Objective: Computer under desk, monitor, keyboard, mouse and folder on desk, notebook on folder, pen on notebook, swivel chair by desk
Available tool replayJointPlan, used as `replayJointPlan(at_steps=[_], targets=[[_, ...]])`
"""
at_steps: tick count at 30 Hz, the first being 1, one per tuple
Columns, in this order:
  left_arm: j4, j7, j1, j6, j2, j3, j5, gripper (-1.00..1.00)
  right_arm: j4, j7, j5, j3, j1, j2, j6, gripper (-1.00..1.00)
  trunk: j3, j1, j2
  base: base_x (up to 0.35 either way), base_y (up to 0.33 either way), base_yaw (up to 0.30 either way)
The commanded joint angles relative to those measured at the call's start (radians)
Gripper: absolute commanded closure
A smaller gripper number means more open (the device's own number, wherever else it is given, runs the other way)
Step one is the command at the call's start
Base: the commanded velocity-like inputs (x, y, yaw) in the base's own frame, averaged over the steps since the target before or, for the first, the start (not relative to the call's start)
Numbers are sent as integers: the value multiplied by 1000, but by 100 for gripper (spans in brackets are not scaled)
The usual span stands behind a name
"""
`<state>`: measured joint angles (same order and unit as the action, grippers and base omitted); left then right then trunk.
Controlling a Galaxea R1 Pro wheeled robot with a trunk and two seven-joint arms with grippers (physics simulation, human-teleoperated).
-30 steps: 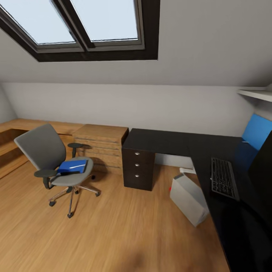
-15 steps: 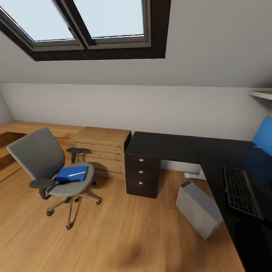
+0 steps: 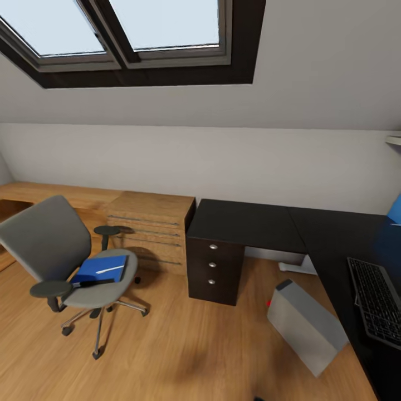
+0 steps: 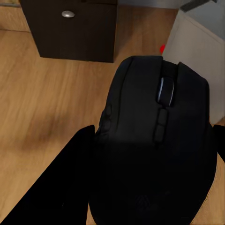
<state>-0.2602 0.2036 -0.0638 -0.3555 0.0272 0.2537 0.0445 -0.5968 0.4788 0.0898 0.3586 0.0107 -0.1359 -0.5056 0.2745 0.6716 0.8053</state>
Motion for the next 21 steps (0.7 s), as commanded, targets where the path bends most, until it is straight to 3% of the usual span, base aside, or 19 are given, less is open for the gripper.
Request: replayJointPlan(at_steps=[1,5,6,9,11,14,15,16,19,21], targets=[[1,2,-1,-4,0,-3,5,-100,0,2,12,2,-1,1,-4,100,1,1,1,321,75,0],[1,2,-1,-4,0,-3,4,-100,22,5,14,-103,-6,3,-2,100,2,1,1,321,48,0],[1,2,-1,-5,0,-2,4,-100,34,6,14,-177,-17,4,-1,100,3,1,1,321,12,0],[1,2,-1,-6,0,-2,4,-100,84,4,16,-278,-49,4,-3,100,4,1,1,321,5,0],[1,2,-1,-6,-1,-2,5,-100,86,1,15,-281,-50,4,-5,100,4,1,1,321,0,0],[-54,1,-1,-8,-48,-10,5,-100,81,-4,-14,-265,-79,5,-155,100,4,1,1,325,0,0],[-277,4,-1,28,-118,-23,-38,-100,-38,-4,-53,-245,-107,1,-185,100,4,1,1,327,0,0],[-350,5,-1,84,-135,-24,-55,-100,-71,-3,-55,-243,-141,0,-134,100,4,1,1,328,0,0],[-673,3,-1,430,-181,-29,-69,-100,-101,-2,-54,-242,-305,-1,74,100,4,1,1,328,0,0],[-847,2,-1,602,-200,-66,-70,-100,-103,-2,-52,-242,-415,-1,186,100,4,1,1,329,0,0]])
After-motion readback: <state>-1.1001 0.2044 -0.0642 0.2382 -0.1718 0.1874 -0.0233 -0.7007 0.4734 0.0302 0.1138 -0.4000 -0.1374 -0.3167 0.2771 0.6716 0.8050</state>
